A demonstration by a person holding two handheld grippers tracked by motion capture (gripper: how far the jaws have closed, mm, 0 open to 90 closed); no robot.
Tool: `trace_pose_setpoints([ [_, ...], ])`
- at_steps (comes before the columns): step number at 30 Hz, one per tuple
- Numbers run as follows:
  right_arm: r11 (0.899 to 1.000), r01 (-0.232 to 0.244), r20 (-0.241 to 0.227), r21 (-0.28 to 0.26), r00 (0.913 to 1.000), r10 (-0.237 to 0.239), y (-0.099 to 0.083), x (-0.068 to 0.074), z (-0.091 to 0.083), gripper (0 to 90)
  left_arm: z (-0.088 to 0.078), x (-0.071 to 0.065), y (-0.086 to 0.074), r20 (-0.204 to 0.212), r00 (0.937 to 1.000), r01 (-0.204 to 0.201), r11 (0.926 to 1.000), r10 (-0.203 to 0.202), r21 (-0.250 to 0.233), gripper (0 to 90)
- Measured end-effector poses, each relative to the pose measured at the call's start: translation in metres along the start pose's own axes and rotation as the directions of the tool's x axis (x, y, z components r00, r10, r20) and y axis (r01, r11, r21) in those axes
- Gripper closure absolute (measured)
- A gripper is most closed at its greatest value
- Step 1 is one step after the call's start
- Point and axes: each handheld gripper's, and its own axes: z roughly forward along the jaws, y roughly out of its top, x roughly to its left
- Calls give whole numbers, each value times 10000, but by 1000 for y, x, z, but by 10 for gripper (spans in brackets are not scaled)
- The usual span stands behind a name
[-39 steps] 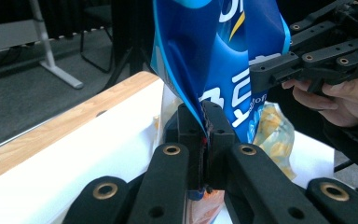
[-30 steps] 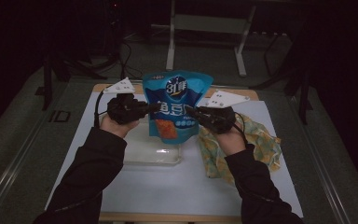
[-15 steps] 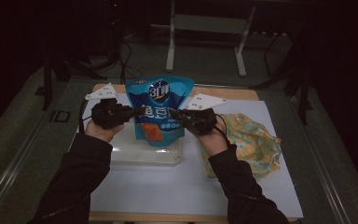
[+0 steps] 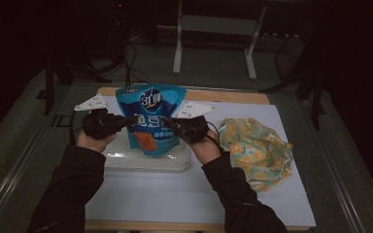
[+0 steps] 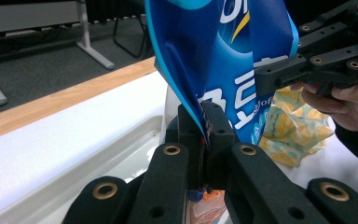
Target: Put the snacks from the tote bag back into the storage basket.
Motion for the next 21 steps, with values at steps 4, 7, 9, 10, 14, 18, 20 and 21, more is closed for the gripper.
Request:
trace_pose_setpoints([
  [4, 10000, -52, -18, 23, 10000, 52, -4, 3, 10, 894, -2, 7, -7, -66, 9999, 138, 9999, -139, -10, 890],
  [7, 10000, -55, -18, -9, 10000, 55, -7, 5, 17, 894, -2, 11, -13, -141, 9997, 199, 9998, -199, 1, 890],
  [9, 10000, -92, -66, 8, 9999, 92, -10, 5, 22, 894, -2, 13, -18, -208, 9996, 208, 9998, -208, 1, 889],
  [10, 9999, -148, -57, 33, 9999, 148, -11, 6, 24, 894, -1, 15, -20, -250, 9995, 192, 9998, -192, 8, 890],
  [14, 10000, -73, 13, 63, 10000, 72, -19, 8, 33, 894, 2, 21, -31, -325, 9987, 392, 9992, -392, -16, 888],
  [18, 9998, -196, 0, 81, 9998, 196, -26, 9, 41, 894, 4, 26, -40, -324, 9986, 416, 9991, -419, -92, 888],
  [20, 9997, -222, 27, 100, 9998, 222, -29, 10, 44, 894, 4, 29, -44, -294, 9984, 470, 9988, -475, -168, 888],
  [21, 9997, -233, 20, 68, 9997, 233, -31, 11, 46, 893, 4, 30, -46, -306, 9985, 438, 9988, -444, -212, 887],
])
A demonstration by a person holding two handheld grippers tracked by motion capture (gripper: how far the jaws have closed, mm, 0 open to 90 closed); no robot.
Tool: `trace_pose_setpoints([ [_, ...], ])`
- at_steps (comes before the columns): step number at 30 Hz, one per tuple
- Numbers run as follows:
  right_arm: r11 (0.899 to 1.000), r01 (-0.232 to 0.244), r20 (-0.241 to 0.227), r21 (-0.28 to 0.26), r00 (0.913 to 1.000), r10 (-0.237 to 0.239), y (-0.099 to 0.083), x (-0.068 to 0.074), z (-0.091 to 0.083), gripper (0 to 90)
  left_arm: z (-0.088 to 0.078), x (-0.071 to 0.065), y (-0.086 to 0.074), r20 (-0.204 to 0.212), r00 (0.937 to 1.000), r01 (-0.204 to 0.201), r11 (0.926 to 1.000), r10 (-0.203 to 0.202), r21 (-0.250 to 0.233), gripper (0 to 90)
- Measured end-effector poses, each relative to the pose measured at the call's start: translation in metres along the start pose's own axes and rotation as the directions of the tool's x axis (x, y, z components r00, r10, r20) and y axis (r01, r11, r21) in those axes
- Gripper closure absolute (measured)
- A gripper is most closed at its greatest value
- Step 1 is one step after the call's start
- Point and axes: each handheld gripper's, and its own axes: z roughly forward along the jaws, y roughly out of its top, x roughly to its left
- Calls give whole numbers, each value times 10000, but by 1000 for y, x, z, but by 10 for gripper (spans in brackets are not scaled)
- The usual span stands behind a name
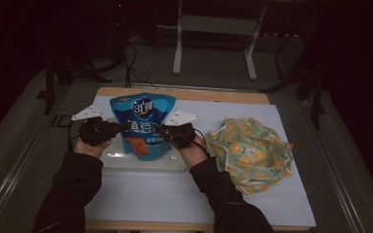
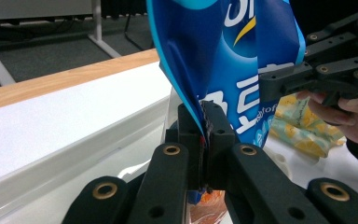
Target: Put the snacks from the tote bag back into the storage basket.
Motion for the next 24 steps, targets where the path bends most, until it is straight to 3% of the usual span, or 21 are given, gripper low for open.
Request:
trace_pose_setpoints([
  [12, 9999, 54, -78, 84, 10000, -54, -12, 5, 9, 892, 1, 8, -18, 294, 9996, 23, 10000, -22, -39, 884],
  [18, 9989, -473, -265, 9, 9985, 473, -16, 3, 6, 890, 2, 6, -17, 440, 9990, -123, 9999, 119, 80, 877],
  [24, 9979, -630, -311, 172, 9975, 635, -16, -1, 4, 876, 3, 4, -17, 522, 9986, -126, 9999, 121, 99, 846],
])
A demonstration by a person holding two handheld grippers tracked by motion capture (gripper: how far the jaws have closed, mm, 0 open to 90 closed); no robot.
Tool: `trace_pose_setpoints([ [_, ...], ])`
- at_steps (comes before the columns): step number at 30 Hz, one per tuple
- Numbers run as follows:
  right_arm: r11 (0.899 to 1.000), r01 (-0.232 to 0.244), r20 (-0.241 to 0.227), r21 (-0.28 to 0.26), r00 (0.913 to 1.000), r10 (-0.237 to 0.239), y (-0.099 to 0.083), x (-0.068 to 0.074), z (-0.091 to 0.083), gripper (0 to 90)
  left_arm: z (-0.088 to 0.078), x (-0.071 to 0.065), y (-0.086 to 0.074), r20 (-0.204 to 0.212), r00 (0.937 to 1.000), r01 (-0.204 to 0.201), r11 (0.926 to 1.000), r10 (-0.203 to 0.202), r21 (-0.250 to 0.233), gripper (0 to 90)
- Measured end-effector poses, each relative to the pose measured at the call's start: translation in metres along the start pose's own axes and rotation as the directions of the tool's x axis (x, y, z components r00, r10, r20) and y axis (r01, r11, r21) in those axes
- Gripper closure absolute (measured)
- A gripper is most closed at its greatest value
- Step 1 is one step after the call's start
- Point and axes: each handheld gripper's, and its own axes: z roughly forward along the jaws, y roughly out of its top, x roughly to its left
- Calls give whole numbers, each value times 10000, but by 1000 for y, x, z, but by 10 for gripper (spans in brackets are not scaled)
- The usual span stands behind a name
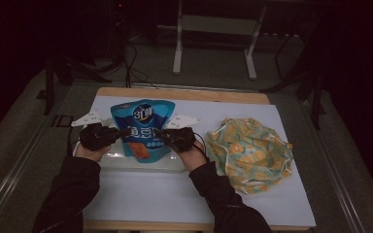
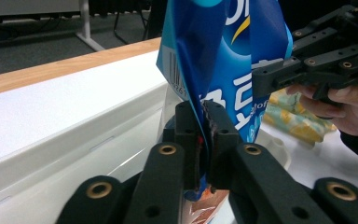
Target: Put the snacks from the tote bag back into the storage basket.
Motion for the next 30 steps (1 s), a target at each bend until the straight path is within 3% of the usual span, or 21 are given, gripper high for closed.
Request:
trace_pose_setpoints([
  [4, 9995, -311, -197, -43, 9993, 310, 2, -4, -4, 847, 7, -4, 0, 125, 9999, -36, 9996, 32, 274, 698],
  [6, 9995, -314, -240, -59, 9992, 313, 4, -4, -6, 786, 12, -7, -1, -37, 10000, -82, 9985, 84, 541, 582],
  [9, 9993, -370, -431, 15, 9984, 370, 7, -5, -9, 680, 12, -9, -2, -224, 9997, -120, 9985, 132, 535, 494],
  [14, 9991, -367, -552, 192, 9978, 377, 9, -7, -15, 539, 0, -10, -1, -221, 9997, -45, 9999, 47, 134, 419],
  [21, 9963, -495, -949, 697, 9939, 560, 8, -8, -19, 374, -12, -14, -3, -236, 9997, 63, 10000, -62, 74, 280],
  [24, 9952, -675, -1107, 713, 9910, 751, 5, -10, -25, 272, -18, -18, -7, 47, 10000, 42, 9998, -42, 190, 125],
  [27, 9951, -689, -1218, 711, 9895, 772, 4, -11, -28, 226, -23, -23, -11, -183, 9998, -23, 9996, 29, 280, 122],
  [30, 9957, -540, -1089, 754, 9921, 620, 4, -11, -34, 173, -29, -26, -15, -201, 9996, 195, 9998, -196, -49, 115],
])
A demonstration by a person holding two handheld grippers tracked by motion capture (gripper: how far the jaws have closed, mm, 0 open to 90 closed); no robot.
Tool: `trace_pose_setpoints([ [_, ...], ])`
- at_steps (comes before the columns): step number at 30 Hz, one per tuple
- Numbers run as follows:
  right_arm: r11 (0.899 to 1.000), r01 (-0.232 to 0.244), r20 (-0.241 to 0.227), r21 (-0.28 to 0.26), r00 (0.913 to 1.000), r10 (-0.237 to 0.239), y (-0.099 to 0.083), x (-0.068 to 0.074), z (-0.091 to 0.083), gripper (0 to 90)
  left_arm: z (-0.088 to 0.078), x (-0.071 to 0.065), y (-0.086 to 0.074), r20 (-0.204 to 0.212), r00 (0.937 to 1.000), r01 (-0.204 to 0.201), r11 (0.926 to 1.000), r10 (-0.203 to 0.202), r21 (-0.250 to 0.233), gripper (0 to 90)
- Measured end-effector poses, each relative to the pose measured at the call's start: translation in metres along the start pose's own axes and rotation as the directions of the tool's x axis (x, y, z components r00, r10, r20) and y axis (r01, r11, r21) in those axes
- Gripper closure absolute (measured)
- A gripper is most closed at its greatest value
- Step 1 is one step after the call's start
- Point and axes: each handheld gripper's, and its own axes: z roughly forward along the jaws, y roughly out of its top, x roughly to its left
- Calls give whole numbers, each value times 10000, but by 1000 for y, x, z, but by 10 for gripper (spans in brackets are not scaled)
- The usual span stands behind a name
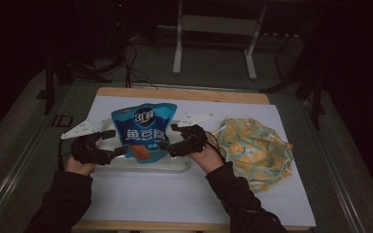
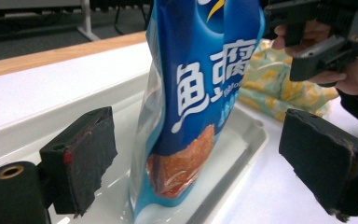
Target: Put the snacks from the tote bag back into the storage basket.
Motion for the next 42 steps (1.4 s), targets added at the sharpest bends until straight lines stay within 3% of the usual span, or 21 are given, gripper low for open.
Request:
trace_pose_setpoints([
  [2, 9998, 159, 118, 89, 9998, -160, -2, 0, -3, 164, -3, -3, -2, -46, 9997, 220, 9996, -221, -153, 115],
  [8, 9992, 407, 389, 47, 9984, -408, -4, 1, -18, 165, -8, -17, -9, -314, 9995, 17, 9987, -32, -504, 115],
  [11, 9971, 761, 594, 101, 9953, -766, -6, 3, -26, 165, -11, -22, -15, -59, 9996, 267, 9969, -272, -736, 115],
  [13, 9971, 752, 569, 120, 9955, -758, -8, 3, -29, 165, -11, -24, -17, 142, 9993, 360, 9963, -350, -778, 115],
  [14, 9975, 702, 570, 97, 9959, -707, -16, 2, -39, 164, -11, -34, -24, -80, 10000, 38, 9985, -43, -553, 115],
  [19, 9980, 632, 668, 85, 9957, -636, -27, 0, -52, 165, -13, -41, -32, -180, 9998, 102, 9982, -113, -594, 115],
  [23, 9980, 627, 770, 76, 9950, -631, -38, 1, -64, 165, -12, -48, -37, 180, 9993, 332, 9968, -320, -730, 115],
  [29, 9983, 583, 943, 28, 9938, -583, -55, 3, -87, 165, -4, -63, -40, 709, 9974, 182, 9968, -126, -783, 115],
  [37, 9984, 556, 1261, 25, 9905, -555, -73, 1, -112, 164, 15, -79, -39, 1166, 9930, -121, 9987, 177, -491, 115],
  [38, 9988, 477, 1396, 57, 9890, -480, -81, -1, -119, 165, 25, -84, -38, 1392, 9897, -305, 9991, 343, -300, 115],
  [42, 9992, 392, 1515, 77, 9876, -399, -89, -3, -126, 164, 32, -86, -37, 1476, 9877, -489, 9987, 507, -156, 115],
])
